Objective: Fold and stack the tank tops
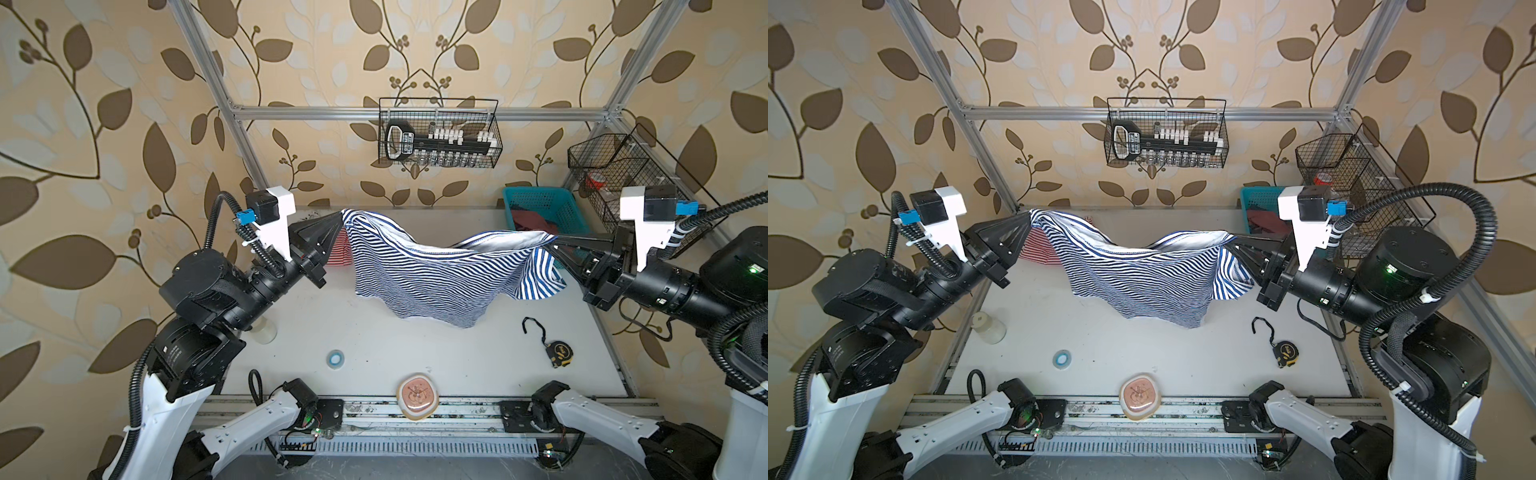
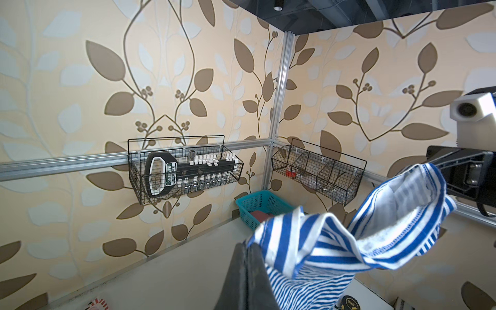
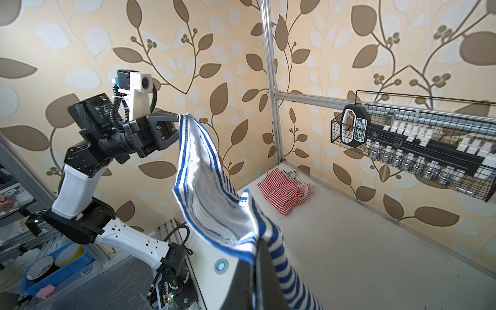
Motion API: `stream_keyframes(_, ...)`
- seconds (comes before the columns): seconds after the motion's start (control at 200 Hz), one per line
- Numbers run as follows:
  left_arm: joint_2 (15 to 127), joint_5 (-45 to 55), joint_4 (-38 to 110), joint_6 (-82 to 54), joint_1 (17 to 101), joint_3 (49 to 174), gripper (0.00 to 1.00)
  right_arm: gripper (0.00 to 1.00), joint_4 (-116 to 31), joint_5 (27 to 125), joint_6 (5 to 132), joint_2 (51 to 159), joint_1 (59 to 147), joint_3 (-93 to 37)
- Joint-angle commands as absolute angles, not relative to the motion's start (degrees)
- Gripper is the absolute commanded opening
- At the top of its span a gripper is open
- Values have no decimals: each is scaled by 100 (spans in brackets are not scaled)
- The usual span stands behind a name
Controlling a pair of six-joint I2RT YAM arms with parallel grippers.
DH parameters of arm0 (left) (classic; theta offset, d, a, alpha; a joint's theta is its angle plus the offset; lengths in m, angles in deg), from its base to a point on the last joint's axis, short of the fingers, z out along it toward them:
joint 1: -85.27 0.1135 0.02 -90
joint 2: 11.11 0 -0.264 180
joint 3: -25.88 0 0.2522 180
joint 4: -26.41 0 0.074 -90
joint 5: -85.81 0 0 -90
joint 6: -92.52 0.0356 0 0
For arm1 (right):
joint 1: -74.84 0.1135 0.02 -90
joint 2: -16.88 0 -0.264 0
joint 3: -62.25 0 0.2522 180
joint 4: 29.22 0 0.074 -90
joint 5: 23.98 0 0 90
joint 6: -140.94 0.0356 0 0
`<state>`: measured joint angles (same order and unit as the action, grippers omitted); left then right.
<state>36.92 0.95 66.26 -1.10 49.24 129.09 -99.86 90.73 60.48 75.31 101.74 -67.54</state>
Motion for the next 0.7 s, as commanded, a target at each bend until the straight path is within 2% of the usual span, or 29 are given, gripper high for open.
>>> stream_keyframes(0.0, 3612, 345, 6183, -227, 4922, 13188, 0, 0, -10033, 9289, 6066, 7530, 10200, -6719)
stream_keyframes(0.12, 3626, 375, 6147, -208, 4917, 13212, 0, 0, -10054, 9306, 6052, 7515, 10200, -6694)
stream_keyframes(0.27, 3804, 162, 6130, -68, 4922, 13083, 0, 0, -10099, 8797, 5942, 7590, 10200, -6552)
stream_keyframes(0.475, 4263, -686, 6041, 132, 4922, 12650, 0, 0, -10039, 8183, 5771, 8139, 10168, -6081)
stream_keyframes(0.695, 5062, -1473, 5660, 33, 4938, 11819, 0, 0, -9299, 8898, 6054, 8940, 9239, -4939)
